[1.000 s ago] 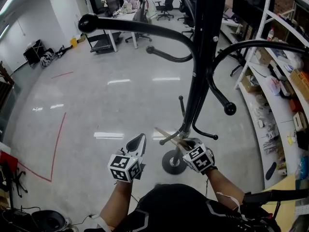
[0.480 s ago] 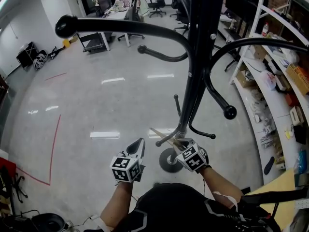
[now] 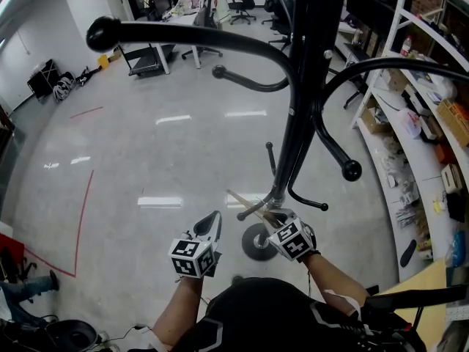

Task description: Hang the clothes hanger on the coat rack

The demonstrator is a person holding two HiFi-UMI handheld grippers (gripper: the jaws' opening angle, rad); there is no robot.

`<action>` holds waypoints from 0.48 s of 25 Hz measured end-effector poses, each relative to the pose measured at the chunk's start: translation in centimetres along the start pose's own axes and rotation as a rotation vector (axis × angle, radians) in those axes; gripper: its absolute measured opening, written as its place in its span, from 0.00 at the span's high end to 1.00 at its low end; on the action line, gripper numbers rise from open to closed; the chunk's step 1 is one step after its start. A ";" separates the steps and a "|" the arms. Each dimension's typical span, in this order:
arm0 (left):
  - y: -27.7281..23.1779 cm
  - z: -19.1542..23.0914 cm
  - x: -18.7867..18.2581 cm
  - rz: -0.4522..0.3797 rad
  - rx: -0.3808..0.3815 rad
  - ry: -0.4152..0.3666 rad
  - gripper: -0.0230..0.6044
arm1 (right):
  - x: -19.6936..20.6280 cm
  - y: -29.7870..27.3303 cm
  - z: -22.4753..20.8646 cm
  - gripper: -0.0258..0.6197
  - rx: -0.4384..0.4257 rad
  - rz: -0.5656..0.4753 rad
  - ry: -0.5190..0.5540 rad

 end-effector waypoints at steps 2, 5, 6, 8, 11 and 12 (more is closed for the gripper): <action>0.1 0.0 0.0 -0.002 -0.003 0.001 0.96 | -0.1 -0.1 -0.1 0.87 0.005 0.004 0.011; 0.1 -0.3 0.1 -0.012 -0.007 0.004 0.96 | 0.1 -0.1 -0.3 0.87 0.006 0.008 0.020; 0.2 -0.5 0.2 -0.013 -0.008 0.005 0.96 | 0.2 -0.1 -0.3 0.87 0.004 0.007 0.023; 0.4 -0.7 0.2 -0.012 -0.011 0.008 0.96 | 0.1 -0.1 -0.2 0.87 0.002 0.005 0.026; 0.8 -0.7 0.1 -0.012 -0.018 0.005 0.96 | 0.0 -0.1 -0.1 0.87 -0.003 0.002 0.021; 1.0 -0.7 0.1 -0.012 -0.020 0.005 0.96 | 0.0 -0.2 -0.1 0.87 -0.005 0.001 0.019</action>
Point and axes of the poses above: the fingertips, and each gripper's own axes: y backward along the fingers, z to its left, x out of its underside, the point moved 1 cm from there along y, backward along the fingers, and after that the axes turned 2 degrees about -y, right-handed, at the moved point
